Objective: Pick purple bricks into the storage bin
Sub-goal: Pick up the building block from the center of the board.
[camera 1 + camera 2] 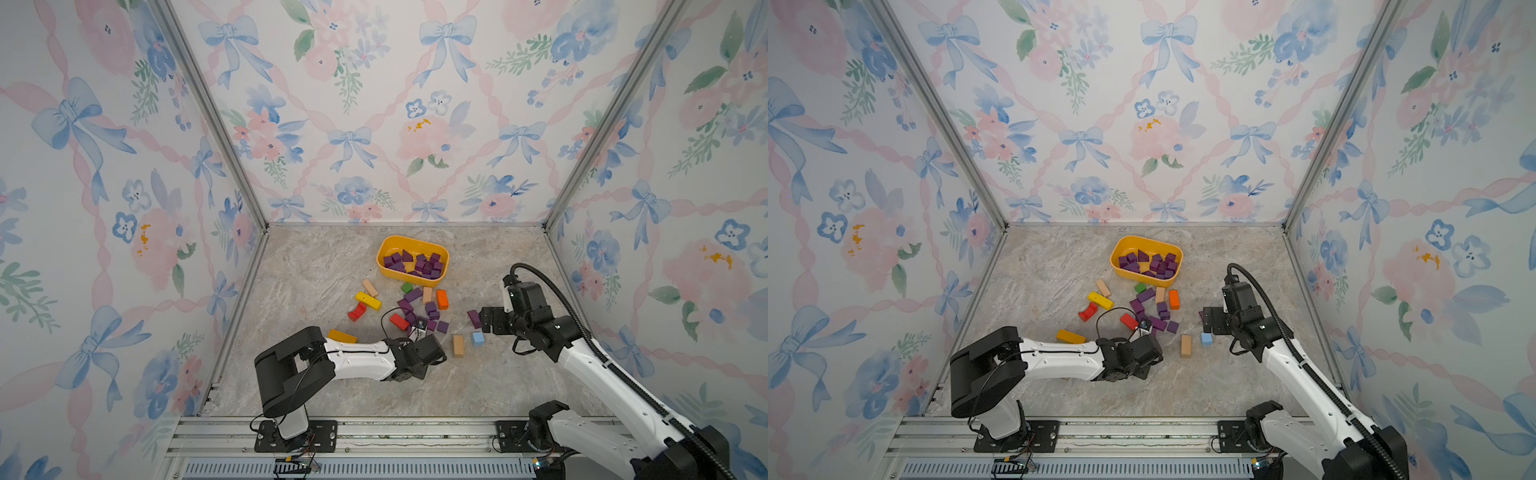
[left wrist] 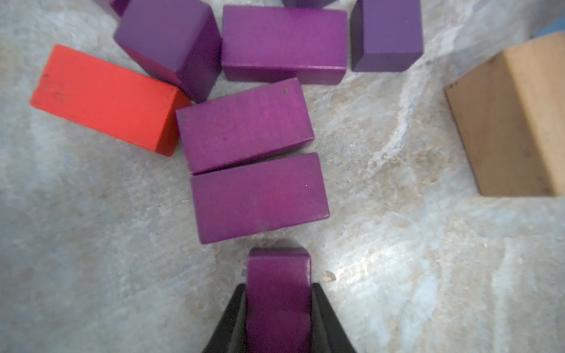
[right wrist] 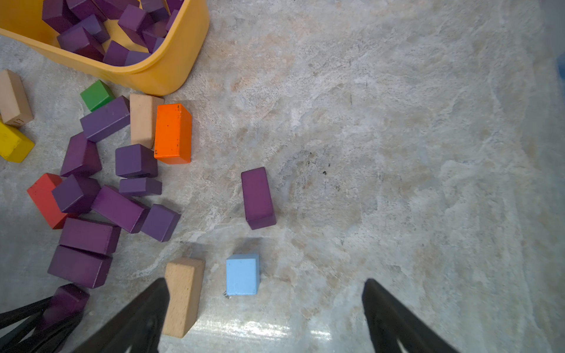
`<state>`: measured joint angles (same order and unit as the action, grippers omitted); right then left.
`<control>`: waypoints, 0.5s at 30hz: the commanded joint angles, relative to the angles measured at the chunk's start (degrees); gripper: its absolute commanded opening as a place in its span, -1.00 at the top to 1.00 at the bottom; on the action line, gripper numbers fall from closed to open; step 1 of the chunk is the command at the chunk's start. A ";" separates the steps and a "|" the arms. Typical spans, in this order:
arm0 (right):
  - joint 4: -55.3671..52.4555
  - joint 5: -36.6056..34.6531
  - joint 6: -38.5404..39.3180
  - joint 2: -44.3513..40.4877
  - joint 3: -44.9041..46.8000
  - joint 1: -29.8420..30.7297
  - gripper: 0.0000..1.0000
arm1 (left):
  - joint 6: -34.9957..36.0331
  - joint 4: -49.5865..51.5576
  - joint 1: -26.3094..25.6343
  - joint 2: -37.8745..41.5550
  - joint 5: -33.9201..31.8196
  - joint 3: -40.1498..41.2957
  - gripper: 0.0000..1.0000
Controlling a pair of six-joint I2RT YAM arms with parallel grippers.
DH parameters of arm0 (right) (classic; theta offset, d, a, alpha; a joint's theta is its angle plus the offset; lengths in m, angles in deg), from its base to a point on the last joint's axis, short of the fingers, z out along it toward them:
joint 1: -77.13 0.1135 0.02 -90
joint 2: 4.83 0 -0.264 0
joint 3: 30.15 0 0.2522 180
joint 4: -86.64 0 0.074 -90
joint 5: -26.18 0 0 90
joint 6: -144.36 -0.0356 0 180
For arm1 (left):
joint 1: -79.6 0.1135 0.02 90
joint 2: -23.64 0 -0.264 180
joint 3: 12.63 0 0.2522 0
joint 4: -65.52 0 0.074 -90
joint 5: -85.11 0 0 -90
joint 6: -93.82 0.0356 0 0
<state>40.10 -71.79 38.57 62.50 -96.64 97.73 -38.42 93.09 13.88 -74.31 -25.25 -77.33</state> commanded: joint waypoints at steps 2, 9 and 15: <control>-1.14 0.82 0.82 1.88 -0.81 -0.66 -0.94 | 1.69 2.91 0.18 -1.29 -0.82 -1.09 0.55; -0.83 3.76 1.16 1.43 -1.28 -2.55 -0.94 | 4.18 2.89 3.74 5.11 0.28 -3.81 0.58; 1.37 6.65 -0.48 2.18 -0.70 -3.64 -0.94 | 8.01 2.81 8.32 8.11 -0.89 -9.43 0.58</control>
<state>40.49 -67.26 38.77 63.35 -96.75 94.59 -33.78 95.73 20.97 -67.89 -24.79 -83.93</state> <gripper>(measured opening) 0.971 0.290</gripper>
